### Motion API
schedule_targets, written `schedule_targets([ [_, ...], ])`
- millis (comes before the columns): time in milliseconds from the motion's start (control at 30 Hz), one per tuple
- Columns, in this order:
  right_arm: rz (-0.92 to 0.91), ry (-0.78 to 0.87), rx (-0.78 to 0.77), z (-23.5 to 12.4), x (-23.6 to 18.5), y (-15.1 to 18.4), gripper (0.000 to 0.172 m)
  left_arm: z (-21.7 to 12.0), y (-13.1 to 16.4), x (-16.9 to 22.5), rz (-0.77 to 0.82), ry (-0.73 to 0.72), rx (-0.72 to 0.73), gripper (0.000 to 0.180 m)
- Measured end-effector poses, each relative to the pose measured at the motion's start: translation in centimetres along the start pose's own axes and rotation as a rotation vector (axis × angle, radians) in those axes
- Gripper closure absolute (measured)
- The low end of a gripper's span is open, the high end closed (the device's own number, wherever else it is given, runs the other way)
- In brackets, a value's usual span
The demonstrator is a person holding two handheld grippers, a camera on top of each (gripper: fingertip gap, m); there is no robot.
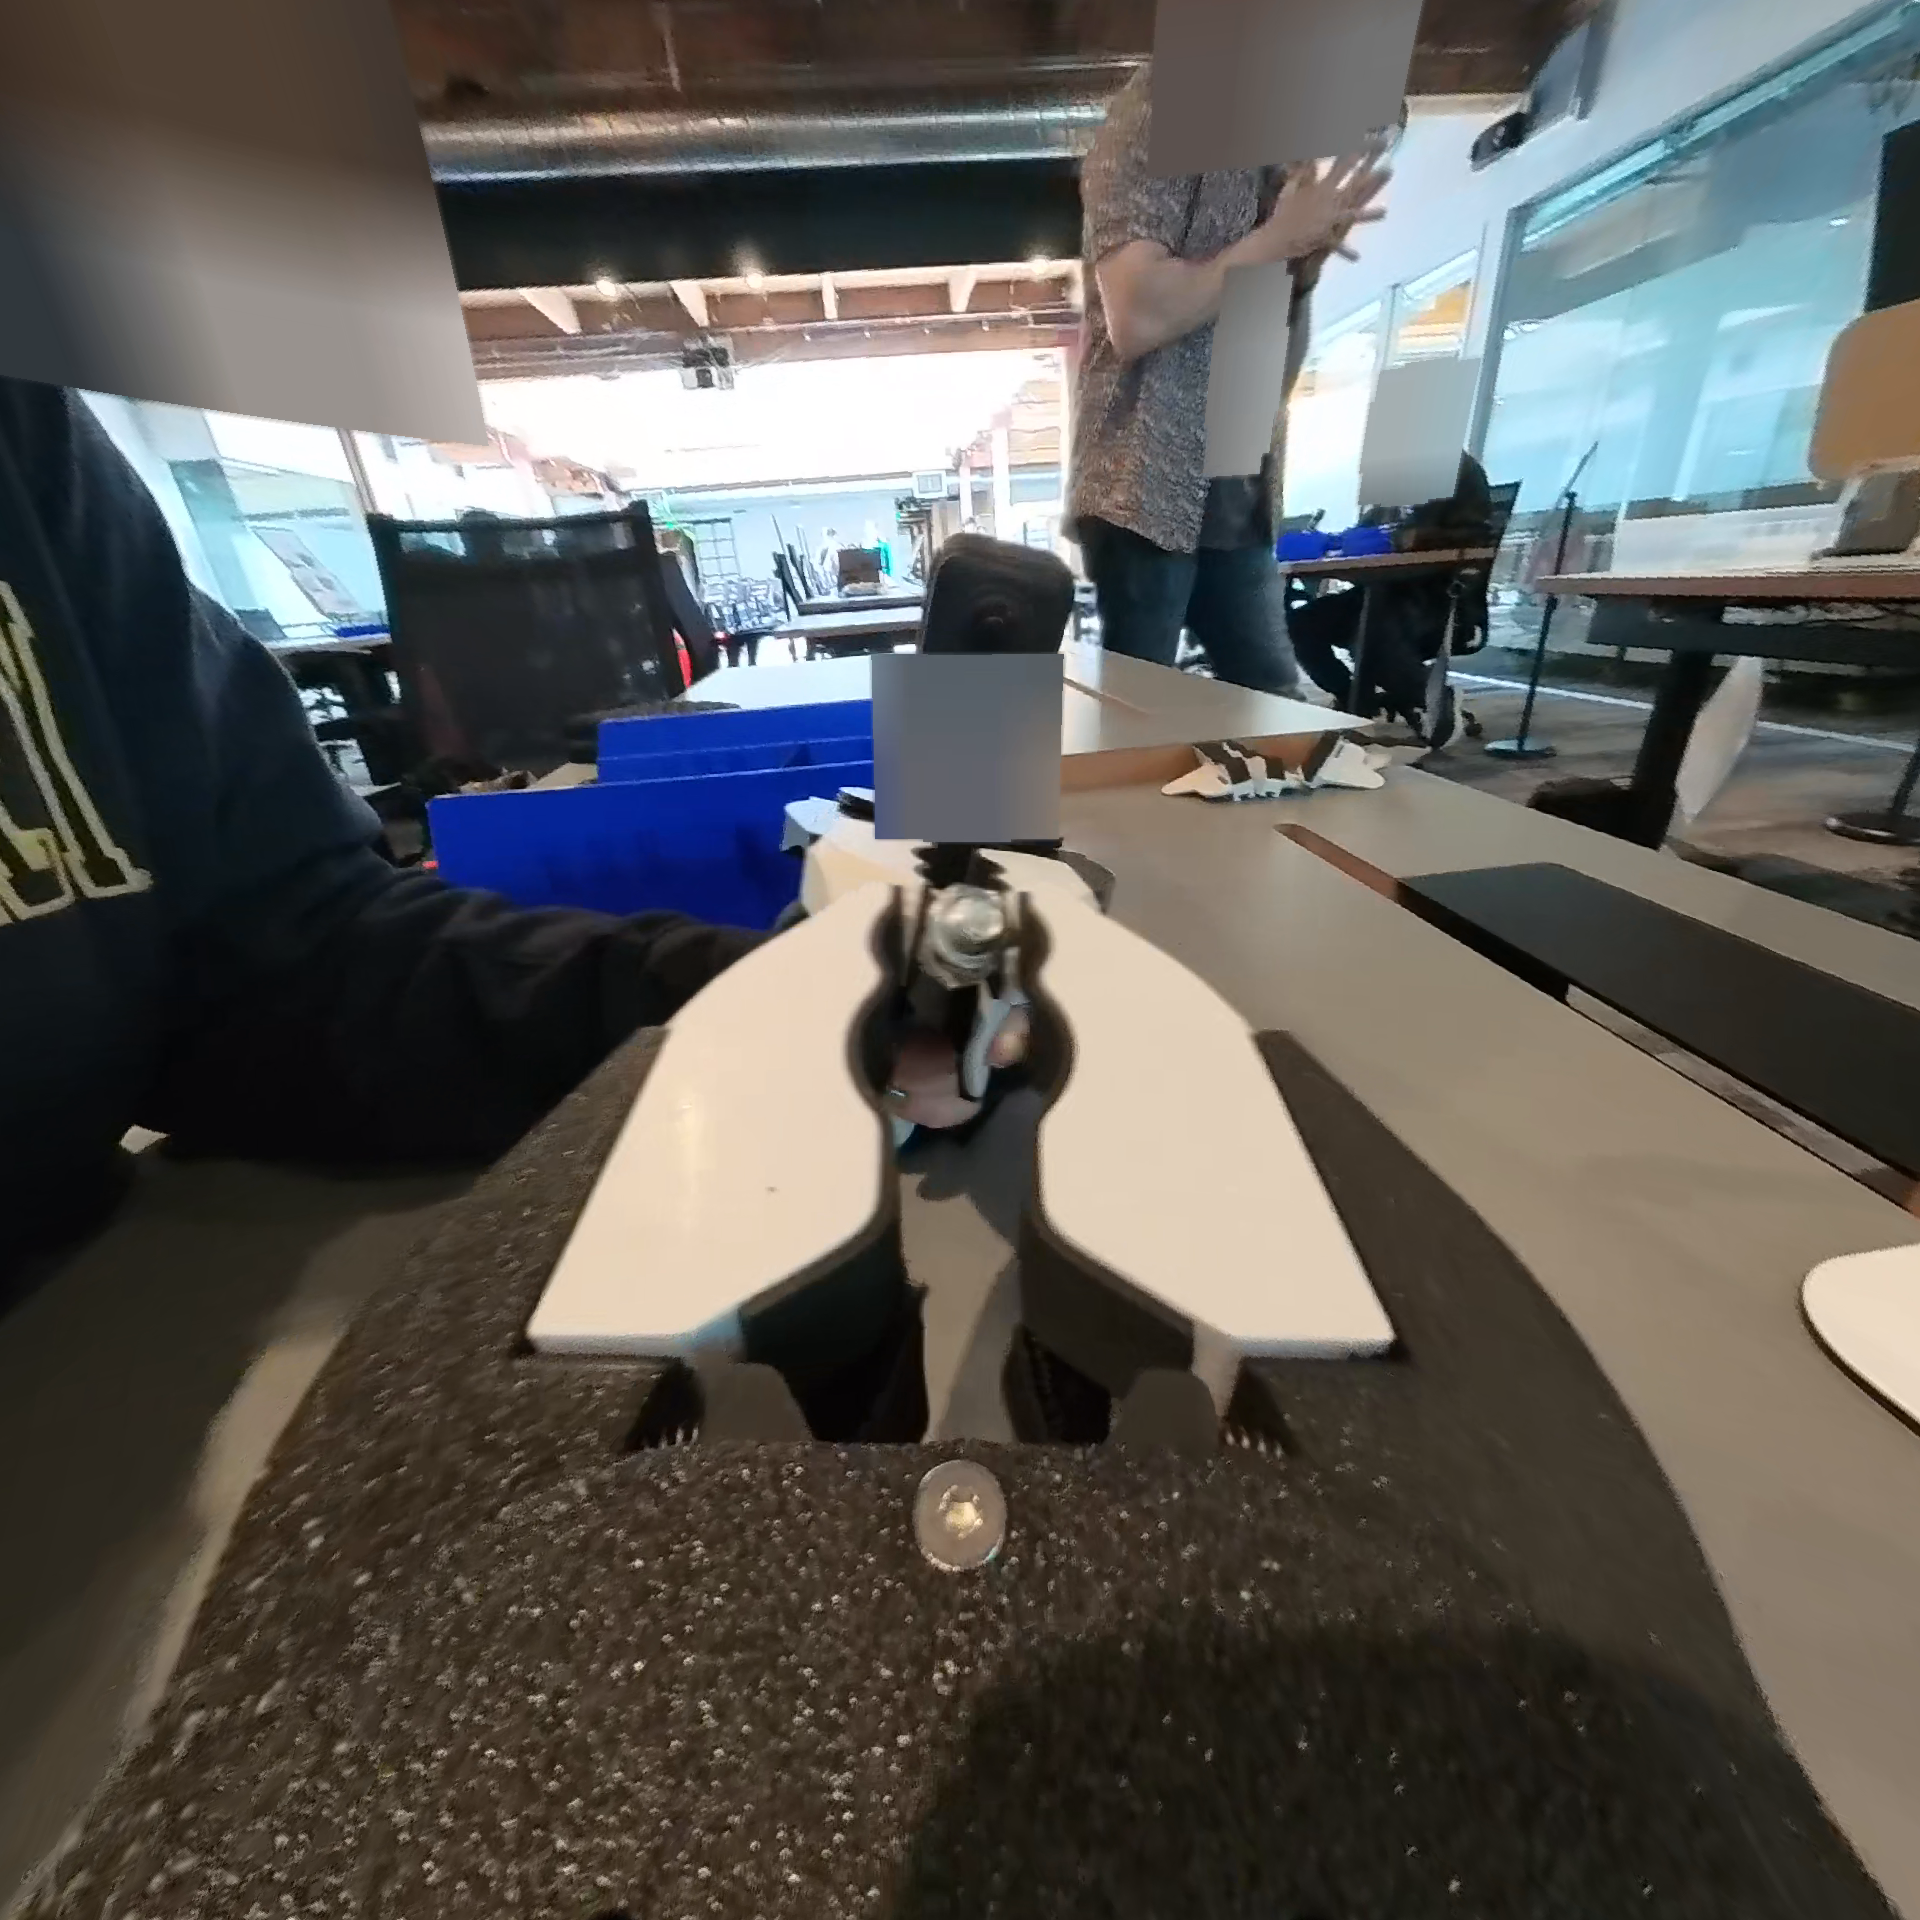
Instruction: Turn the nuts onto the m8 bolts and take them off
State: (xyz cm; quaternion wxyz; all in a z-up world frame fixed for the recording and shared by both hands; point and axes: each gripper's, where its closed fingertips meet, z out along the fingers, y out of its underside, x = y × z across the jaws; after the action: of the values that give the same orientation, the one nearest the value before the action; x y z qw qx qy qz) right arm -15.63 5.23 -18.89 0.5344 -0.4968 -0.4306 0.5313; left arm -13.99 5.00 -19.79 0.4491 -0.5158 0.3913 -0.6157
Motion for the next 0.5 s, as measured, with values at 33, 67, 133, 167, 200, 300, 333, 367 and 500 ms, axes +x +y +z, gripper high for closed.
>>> schedule_targets([
  [33,-0.006,-0.001,-0.003,-0.1,0.0,0.0,0.156,0.1,0.1,0.1,0.0,0.009,-0.007,0.167],
  [67,-0.007,-0.007,-0.005,-0.1,-0.1,0.1,0.156,0.1,0.2,0.2,-0.003,0.018,-0.014,0.167],
  [133,0.003,-0.021,0.001,-0.1,-0.3,0.0,0.156,0.1,0.2,0.4,-0.027,0.048,-0.016,0.167],
  [167,0.005,-0.02,0.006,0.0,-0.3,0.0,0.156,0.1,0.1,0.4,-0.04,0.062,-0.011,0.167],
  [200,0.007,-0.019,0.01,0.0,-0.2,0.0,0.157,0.0,0.0,0.5,-0.045,0.071,-0.003,0.166],
  [300,0.014,0.001,0.025,-0.3,0.1,-0.2,0.157,-0.1,-0.3,-0.2,-0.03,0.012,0.024,0.138],
  [333,0.006,0.012,0.028,-0.5,0.3,-0.3,0.157,-0.2,-0.4,-0.5,-0.025,-0.016,0.03,0.127],
  [367,-0.005,0.027,0.027,-0.7,0.5,-0.3,0.157,-0.2,-0.5,-0.9,-0.017,-0.044,0.03,0.118],
  [500,-0.053,0.118,-0.015,-1.4,1.7,-0.1,0.157,-0.5,-0.7,-2.4,0.08,-0.205,0.029,0.108],
])
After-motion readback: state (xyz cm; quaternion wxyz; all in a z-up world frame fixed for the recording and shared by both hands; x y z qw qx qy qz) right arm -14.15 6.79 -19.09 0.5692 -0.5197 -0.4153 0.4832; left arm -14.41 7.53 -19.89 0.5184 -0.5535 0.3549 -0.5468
